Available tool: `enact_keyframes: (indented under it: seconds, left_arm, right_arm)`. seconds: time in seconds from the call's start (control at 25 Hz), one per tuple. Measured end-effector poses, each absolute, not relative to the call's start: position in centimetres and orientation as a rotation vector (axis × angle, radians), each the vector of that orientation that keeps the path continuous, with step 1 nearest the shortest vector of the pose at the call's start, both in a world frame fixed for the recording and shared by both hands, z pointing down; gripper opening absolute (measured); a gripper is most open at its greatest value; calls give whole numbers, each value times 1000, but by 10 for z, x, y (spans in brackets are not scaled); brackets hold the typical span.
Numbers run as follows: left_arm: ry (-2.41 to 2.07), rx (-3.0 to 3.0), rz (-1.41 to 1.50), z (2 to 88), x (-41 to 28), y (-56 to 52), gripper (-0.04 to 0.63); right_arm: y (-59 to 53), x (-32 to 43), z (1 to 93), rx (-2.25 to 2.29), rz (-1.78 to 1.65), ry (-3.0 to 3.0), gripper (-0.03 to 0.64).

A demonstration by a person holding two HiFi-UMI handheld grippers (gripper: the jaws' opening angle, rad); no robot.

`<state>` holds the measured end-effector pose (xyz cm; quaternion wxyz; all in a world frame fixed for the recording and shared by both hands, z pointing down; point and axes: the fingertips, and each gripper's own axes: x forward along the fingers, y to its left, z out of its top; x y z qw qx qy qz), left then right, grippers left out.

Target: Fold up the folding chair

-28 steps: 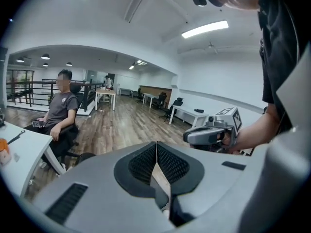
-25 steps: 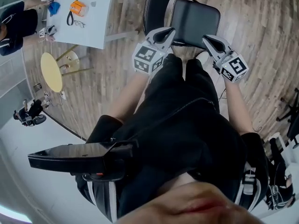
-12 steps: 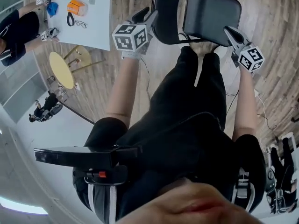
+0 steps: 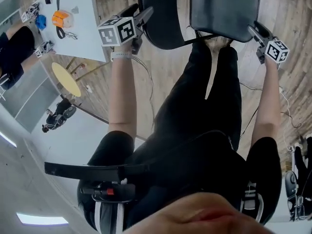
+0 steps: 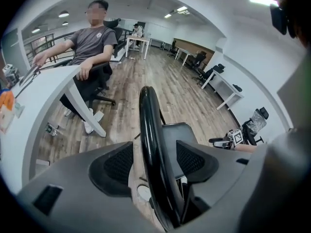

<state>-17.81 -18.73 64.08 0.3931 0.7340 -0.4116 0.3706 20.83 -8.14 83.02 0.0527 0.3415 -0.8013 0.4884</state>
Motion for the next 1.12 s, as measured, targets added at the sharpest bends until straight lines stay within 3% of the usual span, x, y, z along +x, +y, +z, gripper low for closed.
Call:
enact_keyframes:
  seconds: [0.56, 0.96, 1.12]
  left_arm:
    - [-898, 1746, 1044, 689, -165, -182, 261]
    - [-831, 1681, 1078, 701, -155, -180, 259]
    - [-827, 1658, 1103, 702, -159, -178, 183]
  right_arm:
    - [-96, 277, 964, 1096, 1876, -2250, 331]
    - [-94, 275, 1016, 857, 2109, -2156, 344]
    - [-92, 265, 1024, 784, 2175, -2145, 344]
